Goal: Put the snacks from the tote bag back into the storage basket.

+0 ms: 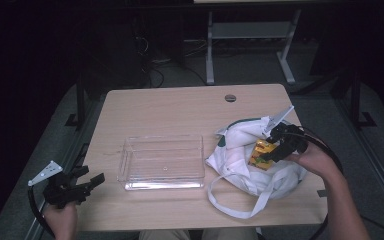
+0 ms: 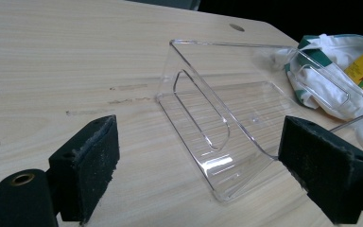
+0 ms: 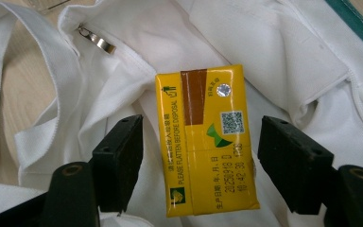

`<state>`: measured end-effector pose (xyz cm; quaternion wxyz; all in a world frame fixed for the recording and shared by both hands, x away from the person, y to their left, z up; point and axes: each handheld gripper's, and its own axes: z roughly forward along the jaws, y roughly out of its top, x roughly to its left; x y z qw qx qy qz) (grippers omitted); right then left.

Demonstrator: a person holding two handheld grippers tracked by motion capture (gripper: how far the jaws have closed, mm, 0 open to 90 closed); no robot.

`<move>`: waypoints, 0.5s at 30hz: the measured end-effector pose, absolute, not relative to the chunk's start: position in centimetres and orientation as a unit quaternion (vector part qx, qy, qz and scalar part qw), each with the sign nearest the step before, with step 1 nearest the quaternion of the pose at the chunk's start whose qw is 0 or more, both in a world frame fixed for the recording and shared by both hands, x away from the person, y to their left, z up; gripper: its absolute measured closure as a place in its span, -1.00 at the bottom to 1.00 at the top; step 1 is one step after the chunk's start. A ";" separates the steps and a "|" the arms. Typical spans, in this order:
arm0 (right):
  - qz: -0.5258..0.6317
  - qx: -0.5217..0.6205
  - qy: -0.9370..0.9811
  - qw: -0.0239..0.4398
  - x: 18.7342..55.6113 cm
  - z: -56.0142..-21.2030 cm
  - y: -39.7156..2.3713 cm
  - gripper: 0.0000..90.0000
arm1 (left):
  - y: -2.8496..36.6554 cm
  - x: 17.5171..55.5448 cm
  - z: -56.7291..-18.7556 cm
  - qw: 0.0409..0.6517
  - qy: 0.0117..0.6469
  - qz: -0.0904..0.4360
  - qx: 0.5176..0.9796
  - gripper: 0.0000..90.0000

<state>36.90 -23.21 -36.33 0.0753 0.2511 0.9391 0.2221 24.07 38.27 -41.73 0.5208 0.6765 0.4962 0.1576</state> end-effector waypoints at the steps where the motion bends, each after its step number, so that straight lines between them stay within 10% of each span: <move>1: 0.221 0.251 0.939 0.075 36.9 -36.4 -23.2 -0.26 | 38.3 24.1 -41.7 0.521 0.496 0.157 0.677 -0.72; 15: 0.208 0.238 0.945 0.081 37.1 -37.0 -22.9 -0.04 | 38.3 24.0 -41.7 0.521 0.497 0.157 0.675 -0.72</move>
